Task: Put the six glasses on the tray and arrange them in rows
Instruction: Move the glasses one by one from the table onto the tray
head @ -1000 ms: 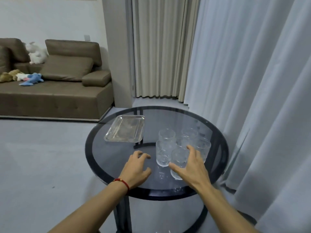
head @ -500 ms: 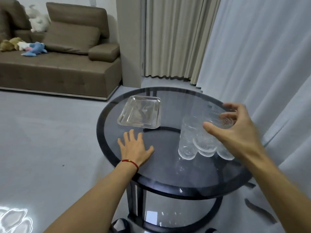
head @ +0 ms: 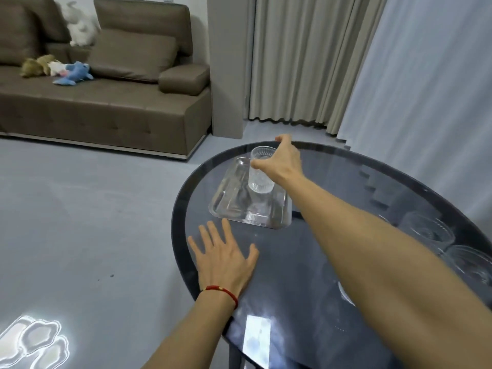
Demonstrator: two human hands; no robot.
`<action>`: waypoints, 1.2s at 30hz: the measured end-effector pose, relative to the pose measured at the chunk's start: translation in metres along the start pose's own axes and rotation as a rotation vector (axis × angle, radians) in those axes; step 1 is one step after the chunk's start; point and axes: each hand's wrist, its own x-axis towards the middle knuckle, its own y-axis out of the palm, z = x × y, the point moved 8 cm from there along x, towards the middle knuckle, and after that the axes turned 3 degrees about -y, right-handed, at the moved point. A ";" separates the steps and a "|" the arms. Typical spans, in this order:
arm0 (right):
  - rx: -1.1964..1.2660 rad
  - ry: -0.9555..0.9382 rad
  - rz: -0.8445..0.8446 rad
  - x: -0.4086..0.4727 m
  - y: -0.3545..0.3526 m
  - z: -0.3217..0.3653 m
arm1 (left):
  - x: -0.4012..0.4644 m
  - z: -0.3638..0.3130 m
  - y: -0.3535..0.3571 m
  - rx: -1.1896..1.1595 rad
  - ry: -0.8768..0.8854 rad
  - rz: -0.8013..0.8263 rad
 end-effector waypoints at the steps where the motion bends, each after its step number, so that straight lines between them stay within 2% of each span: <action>1: -0.003 -0.009 0.006 0.013 0.013 0.000 | -0.001 0.000 0.001 -0.006 0.000 -0.006; 10: -0.021 0.004 -0.029 0.103 0.081 -0.014 | 0.003 -0.005 0.007 -0.015 0.068 -0.015; 23: -0.101 -0.046 0.068 0.116 0.097 -0.015 | 0.004 -0.009 0.012 0.024 0.102 0.054; 27: -0.090 -0.005 0.138 0.096 0.091 -0.014 | 0.004 -0.009 0.010 0.014 0.108 0.031; 31: -0.193 0.011 0.091 0.043 0.065 -0.014 | 0.004 -0.010 0.007 0.001 0.118 0.024; 34: -0.247 -0.036 0.063 -0.017 0.045 -0.006 | 0.002 -0.012 0.003 -0.014 0.127 0.011; 36: -0.343 -0.097 0.133 -0.060 0.037 0.001 | 0.001 -0.011 0.000 -0.018 0.130 -0.003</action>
